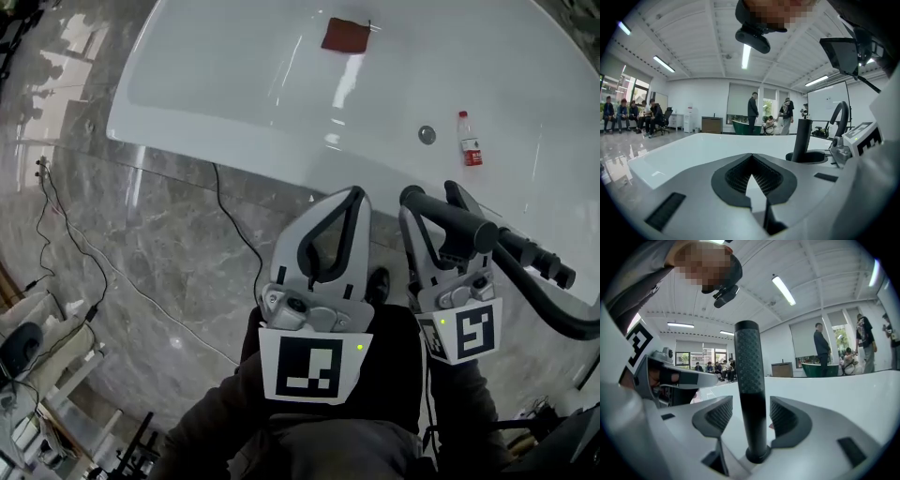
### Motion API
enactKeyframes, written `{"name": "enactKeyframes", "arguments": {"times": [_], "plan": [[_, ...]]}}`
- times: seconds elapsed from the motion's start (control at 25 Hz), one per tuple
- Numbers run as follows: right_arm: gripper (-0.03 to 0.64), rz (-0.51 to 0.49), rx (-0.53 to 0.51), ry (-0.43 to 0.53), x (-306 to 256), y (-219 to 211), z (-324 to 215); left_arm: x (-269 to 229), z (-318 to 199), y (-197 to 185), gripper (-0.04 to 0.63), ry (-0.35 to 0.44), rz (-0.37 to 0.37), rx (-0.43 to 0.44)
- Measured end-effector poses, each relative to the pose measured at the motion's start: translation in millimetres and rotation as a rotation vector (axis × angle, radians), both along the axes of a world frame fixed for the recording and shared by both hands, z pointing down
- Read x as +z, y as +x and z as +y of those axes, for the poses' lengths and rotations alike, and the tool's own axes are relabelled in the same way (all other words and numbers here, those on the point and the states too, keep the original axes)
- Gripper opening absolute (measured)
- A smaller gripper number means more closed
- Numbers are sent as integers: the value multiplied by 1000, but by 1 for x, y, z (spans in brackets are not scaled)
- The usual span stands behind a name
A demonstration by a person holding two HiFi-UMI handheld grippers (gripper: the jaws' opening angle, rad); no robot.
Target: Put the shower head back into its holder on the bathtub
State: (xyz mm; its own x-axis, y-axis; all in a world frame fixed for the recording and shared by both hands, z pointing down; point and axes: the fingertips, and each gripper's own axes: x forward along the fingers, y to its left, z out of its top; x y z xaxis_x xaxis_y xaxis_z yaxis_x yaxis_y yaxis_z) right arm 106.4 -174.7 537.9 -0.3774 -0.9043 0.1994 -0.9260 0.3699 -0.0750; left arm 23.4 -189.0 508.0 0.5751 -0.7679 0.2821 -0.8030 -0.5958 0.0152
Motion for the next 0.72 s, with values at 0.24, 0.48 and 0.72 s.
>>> {"name": "enactKeyframes", "arguments": {"times": [0.24,0.48,0.72], "plan": [[241,20,11,18,-4,-1,0,2,3,-7,3,-34,11,-31],[241,18,26,13,-9,4,-2,-4,2,-4,3,-27,31,-39],[241,27,22,9,-8,7,-1,-5,4,3,3,-22,28,-27]]}}
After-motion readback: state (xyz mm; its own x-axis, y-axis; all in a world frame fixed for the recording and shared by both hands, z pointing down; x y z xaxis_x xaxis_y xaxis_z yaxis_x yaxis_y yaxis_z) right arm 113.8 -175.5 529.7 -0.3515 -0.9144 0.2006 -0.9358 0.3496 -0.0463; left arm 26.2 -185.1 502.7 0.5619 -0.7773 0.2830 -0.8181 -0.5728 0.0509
